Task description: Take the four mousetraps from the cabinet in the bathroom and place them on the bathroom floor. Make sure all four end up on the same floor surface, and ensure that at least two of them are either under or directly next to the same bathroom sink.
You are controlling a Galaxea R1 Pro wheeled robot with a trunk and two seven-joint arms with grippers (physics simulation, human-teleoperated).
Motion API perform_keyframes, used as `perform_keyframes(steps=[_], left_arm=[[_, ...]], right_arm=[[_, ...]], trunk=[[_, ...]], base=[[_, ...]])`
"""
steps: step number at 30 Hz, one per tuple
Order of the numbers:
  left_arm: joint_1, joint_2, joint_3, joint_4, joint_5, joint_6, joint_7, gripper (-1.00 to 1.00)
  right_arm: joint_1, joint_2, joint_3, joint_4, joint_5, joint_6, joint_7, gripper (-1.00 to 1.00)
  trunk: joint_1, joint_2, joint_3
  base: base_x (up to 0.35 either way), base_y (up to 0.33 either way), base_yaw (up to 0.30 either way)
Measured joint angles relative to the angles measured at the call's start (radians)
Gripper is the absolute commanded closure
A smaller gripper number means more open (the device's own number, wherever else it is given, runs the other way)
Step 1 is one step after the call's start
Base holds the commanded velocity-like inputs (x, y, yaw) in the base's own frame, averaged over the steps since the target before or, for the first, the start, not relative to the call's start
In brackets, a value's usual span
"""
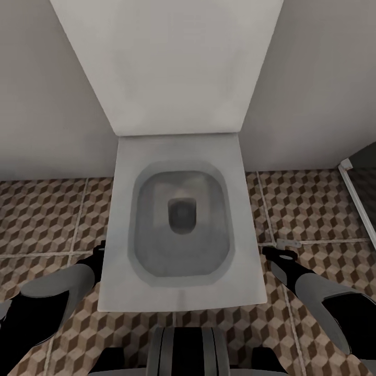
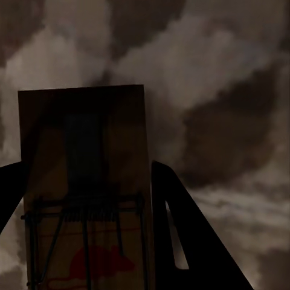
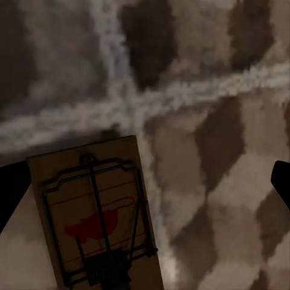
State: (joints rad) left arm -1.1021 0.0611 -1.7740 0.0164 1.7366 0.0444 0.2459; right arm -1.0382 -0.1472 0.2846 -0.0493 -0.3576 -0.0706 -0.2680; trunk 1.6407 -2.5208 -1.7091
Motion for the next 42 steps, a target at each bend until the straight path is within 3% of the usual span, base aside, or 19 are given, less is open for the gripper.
perform_keyframes(steps=[27,33,42], left_arm=[[0.001,0.006,0.000,0.000,0.000,0.000,0.000,1.00],[0.001,0.006,0.000,0.000,0.000,0.000,0.000,1.00],[0.001,0.006,0.000,0.000,0.000,0.001,0.000,1.00]], right_arm=[[0.000,0.003,-0.002,0.001,0.000,0.000,0.000,-1.00],[0.001,0.025,-0.001,0.003,0.001,0.001,-0.004,-1.00],[0.002,0.030,-0.001,0.003,0.002,0.001,-0.005,-1.00]], trunk=[[0.000,0.000,0.000],[0.000,0.000,0.000],[0.000,0.000,0.000]], base=[[0.000,0.000,0.000],[0.000,0.000,0.000],[0.000,0.000,0.000]])
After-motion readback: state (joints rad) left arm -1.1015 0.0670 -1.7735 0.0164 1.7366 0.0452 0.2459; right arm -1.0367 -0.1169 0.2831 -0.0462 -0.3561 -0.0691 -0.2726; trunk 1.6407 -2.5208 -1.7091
